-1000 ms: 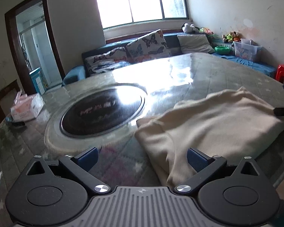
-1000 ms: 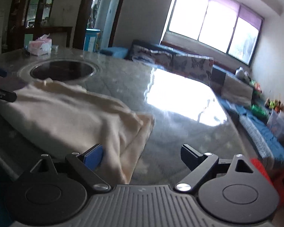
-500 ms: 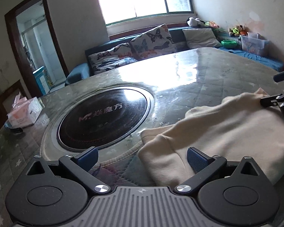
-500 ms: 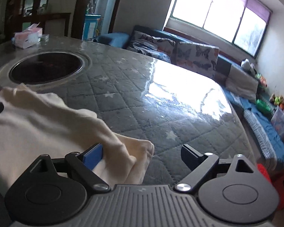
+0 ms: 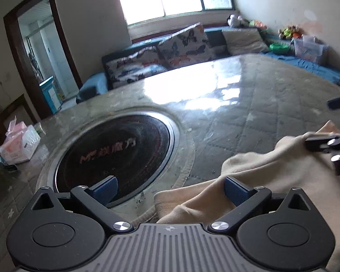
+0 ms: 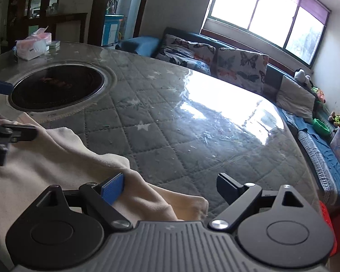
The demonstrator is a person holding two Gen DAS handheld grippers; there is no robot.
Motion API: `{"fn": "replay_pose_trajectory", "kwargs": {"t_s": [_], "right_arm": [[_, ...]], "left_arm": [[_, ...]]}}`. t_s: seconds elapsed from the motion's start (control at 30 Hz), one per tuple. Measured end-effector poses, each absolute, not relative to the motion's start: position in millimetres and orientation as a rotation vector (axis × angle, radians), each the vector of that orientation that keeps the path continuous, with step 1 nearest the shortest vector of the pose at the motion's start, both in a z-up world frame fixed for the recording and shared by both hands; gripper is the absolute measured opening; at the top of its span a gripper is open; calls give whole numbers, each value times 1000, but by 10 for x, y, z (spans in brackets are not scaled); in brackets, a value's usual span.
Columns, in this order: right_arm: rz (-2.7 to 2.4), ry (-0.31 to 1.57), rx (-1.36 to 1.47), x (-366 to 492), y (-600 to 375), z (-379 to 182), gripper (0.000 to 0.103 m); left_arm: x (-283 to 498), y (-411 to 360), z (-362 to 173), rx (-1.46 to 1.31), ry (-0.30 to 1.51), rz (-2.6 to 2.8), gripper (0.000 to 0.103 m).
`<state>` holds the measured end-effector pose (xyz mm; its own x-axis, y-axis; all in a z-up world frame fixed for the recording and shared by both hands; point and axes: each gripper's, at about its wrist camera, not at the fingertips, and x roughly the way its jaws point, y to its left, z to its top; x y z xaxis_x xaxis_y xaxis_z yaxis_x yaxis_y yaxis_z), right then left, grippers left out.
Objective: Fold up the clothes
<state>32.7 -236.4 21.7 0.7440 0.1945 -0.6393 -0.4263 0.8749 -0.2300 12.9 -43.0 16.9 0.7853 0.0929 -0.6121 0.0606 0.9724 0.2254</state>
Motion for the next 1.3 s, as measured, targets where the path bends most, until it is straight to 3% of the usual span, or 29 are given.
{"fn": "replay_pose_trajectory", "kwargs": {"t_s": [1.07, 1.3], "right_arm": [[781, 529, -524, -1040, -1754, 498, 92], [874, 505, -609, -1164, -1451, 467, 87]], "left_arm": [[-267, -261, 399, 128, 659, 26, 103], [-372, 32, 486, 30, 661, 77, 103]]}}
